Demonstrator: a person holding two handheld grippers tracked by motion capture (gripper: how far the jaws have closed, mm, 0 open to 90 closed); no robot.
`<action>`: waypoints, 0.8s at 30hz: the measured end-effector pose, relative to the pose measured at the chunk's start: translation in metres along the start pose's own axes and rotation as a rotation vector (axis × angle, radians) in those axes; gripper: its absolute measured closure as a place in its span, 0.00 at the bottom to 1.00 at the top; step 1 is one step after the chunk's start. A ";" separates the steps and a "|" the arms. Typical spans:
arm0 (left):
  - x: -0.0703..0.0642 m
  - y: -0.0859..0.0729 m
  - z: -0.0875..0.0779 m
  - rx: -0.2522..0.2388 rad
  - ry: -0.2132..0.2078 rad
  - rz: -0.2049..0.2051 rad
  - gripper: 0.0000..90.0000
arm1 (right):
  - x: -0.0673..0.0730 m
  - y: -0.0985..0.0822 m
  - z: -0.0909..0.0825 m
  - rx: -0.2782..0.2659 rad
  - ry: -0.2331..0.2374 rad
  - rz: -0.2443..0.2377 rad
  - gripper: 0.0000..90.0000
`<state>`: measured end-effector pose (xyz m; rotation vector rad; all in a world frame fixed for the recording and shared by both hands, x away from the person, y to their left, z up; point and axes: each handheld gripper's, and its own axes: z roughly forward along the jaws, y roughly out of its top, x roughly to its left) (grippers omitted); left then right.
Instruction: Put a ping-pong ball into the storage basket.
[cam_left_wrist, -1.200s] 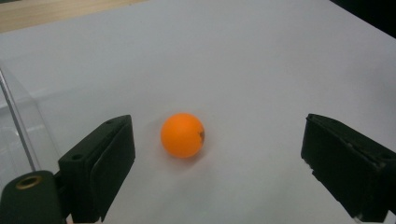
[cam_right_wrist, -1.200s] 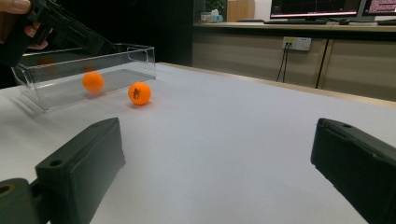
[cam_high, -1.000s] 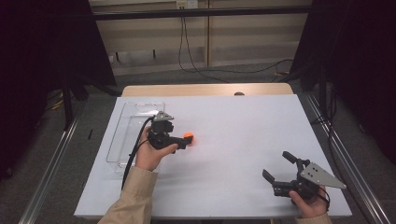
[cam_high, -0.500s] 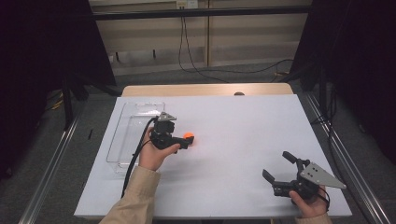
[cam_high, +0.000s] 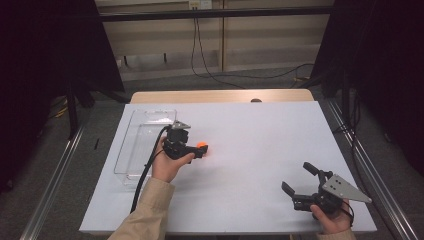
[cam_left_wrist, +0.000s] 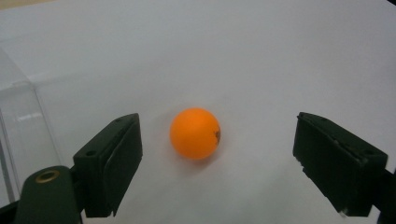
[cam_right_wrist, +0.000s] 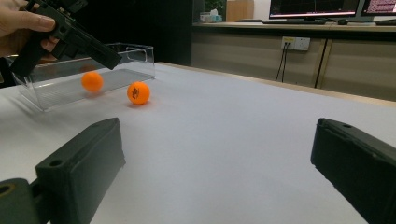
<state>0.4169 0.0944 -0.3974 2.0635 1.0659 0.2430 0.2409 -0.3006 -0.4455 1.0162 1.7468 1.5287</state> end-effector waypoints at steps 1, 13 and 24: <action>-0.001 0.000 0.000 -0.001 0.002 -0.003 0.18 | 0.000 0.000 0.000 0.000 0.000 0.001 0.02; -0.009 0.002 0.004 0.008 0.032 -0.022 0.28 | 0.000 0.000 -0.001 -0.001 -0.004 0.001 0.02; -0.013 0.003 0.010 0.002 0.046 -0.034 0.29 | 0.000 0.000 0.000 -0.001 -0.003 0.001 0.02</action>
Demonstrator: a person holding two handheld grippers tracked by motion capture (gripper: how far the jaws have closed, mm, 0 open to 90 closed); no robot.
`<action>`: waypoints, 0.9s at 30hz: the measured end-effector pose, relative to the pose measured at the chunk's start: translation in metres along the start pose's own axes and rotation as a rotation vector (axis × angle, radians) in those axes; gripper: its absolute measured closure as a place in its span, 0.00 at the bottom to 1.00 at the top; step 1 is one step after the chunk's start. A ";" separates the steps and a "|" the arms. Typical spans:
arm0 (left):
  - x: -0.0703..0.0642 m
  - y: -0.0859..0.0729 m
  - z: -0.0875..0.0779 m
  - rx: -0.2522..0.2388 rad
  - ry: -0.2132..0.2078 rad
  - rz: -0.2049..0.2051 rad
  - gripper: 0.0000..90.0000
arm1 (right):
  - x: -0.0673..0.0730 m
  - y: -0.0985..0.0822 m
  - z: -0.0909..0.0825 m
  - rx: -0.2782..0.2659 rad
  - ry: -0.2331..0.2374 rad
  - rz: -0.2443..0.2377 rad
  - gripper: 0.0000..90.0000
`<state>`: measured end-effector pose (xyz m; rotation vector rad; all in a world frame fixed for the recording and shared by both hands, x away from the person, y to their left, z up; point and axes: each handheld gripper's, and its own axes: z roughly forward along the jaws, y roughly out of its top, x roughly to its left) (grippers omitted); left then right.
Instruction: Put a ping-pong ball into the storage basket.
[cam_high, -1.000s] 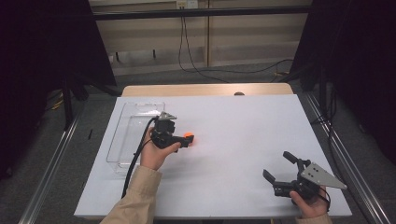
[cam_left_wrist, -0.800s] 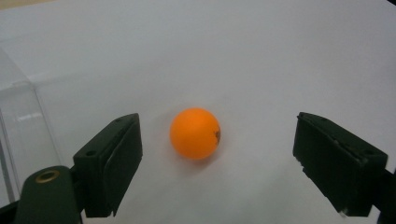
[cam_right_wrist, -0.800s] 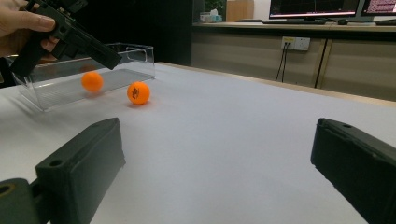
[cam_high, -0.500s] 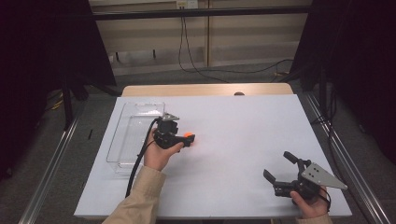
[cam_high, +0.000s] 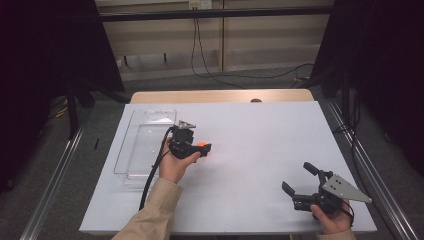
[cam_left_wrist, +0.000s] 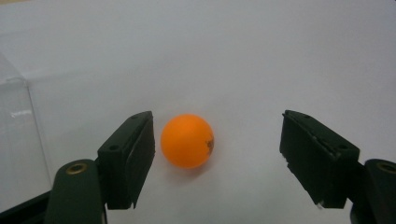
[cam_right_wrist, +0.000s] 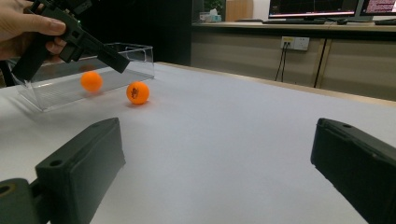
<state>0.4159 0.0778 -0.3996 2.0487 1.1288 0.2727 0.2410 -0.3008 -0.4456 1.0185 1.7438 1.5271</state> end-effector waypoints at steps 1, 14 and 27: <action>-0.001 0.000 0.001 -0.001 0.006 -0.002 0.30 | 0.000 0.000 0.000 0.000 0.002 0.000 0.02; -0.001 -0.004 0.016 0.039 0.049 0.016 0.33 | 0.000 0.000 0.000 0.000 0.001 0.003 0.02; 0.002 -0.005 0.023 0.042 0.079 0.007 0.38 | 0.000 0.000 0.000 0.000 0.004 0.001 0.02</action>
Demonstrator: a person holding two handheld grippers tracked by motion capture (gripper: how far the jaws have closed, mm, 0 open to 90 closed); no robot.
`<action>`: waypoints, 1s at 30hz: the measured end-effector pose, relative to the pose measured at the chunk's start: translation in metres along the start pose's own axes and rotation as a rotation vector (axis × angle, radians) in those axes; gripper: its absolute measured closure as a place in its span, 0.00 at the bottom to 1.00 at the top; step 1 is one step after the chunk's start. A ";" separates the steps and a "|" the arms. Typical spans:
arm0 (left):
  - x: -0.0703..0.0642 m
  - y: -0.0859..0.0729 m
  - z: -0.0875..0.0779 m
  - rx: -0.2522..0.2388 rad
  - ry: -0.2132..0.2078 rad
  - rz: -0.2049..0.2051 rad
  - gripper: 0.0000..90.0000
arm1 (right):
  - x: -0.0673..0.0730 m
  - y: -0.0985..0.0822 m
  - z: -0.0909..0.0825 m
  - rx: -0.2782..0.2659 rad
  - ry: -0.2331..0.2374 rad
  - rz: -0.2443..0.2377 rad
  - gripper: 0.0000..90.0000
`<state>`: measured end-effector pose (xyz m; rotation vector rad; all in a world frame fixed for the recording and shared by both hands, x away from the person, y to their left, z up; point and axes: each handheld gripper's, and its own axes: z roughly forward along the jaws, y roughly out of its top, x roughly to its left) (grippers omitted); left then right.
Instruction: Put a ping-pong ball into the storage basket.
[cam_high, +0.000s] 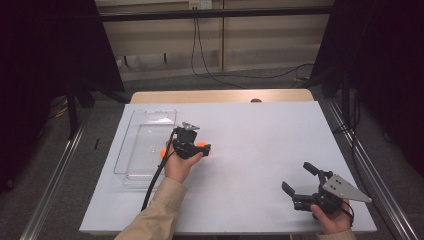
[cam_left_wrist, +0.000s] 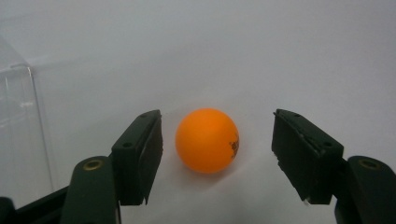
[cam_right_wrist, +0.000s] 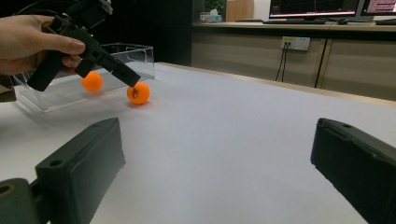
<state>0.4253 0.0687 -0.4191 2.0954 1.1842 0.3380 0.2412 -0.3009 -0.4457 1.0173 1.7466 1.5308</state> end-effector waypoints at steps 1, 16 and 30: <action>0.000 0.000 0.000 0.002 -0.001 0.002 0.38 | 0.000 0.000 0.000 -0.001 0.000 0.000 0.02; 0.001 -0.001 0.009 0.009 0.011 0.000 0.39 | 0.000 0.000 0.000 0.001 -0.001 -0.002 0.02; 0.003 -0.003 0.017 0.030 0.008 -0.002 0.41 | 0.000 0.000 0.000 0.000 -0.002 0.000 0.02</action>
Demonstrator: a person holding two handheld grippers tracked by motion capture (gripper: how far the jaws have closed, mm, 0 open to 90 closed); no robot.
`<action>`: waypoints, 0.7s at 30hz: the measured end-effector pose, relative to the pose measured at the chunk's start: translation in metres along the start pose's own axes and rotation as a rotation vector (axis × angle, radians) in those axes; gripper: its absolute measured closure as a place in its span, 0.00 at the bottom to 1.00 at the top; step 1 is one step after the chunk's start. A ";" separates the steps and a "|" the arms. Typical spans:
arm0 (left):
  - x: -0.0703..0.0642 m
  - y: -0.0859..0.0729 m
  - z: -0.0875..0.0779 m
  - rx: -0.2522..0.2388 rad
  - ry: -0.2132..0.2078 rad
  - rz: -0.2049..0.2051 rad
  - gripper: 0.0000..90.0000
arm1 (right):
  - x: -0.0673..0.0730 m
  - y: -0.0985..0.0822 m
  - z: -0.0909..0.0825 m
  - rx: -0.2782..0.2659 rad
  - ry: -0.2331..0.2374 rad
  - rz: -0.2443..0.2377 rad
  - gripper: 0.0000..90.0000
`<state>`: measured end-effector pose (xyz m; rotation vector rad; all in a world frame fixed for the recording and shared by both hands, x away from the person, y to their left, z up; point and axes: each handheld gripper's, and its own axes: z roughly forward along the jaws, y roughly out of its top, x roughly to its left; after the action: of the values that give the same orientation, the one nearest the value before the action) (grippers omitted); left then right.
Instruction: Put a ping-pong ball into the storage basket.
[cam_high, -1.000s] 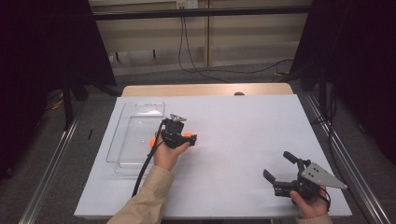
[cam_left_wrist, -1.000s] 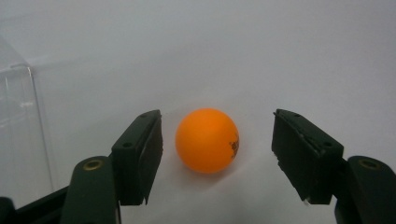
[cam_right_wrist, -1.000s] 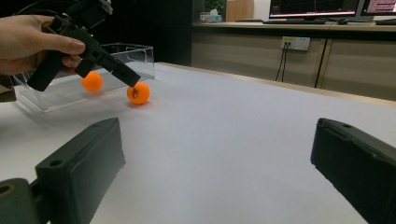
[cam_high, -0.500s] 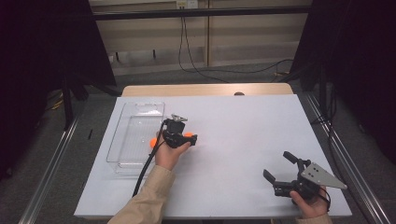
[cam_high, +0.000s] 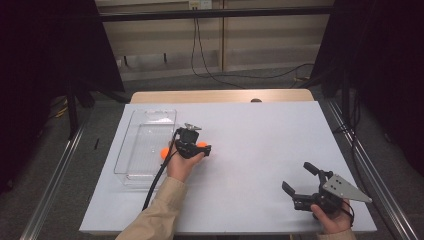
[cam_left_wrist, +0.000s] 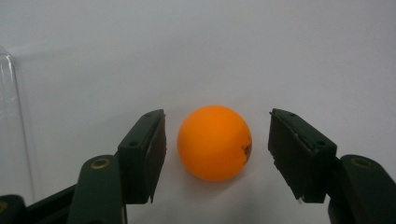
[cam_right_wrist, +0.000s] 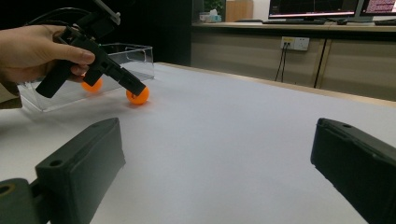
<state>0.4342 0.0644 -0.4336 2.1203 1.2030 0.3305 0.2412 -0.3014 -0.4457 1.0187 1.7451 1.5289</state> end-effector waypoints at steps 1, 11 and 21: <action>0.000 0.000 0.001 0.001 -0.001 -0.001 0.41 | 0.000 0.000 0.000 0.001 0.000 -0.001 0.02; 0.000 0.000 0.005 0.002 -0.004 -0.004 0.42 | 0.000 0.000 0.000 0.001 0.002 -0.001 0.02; 0.002 -0.001 0.010 0.019 -0.015 -0.011 0.44 | 0.000 0.000 0.000 -0.001 0.005 -0.001 0.02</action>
<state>0.4396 0.0620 -0.4414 2.1285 1.2132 0.2990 0.2409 -0.3010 -0.4454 1.0140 1.7477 1.5323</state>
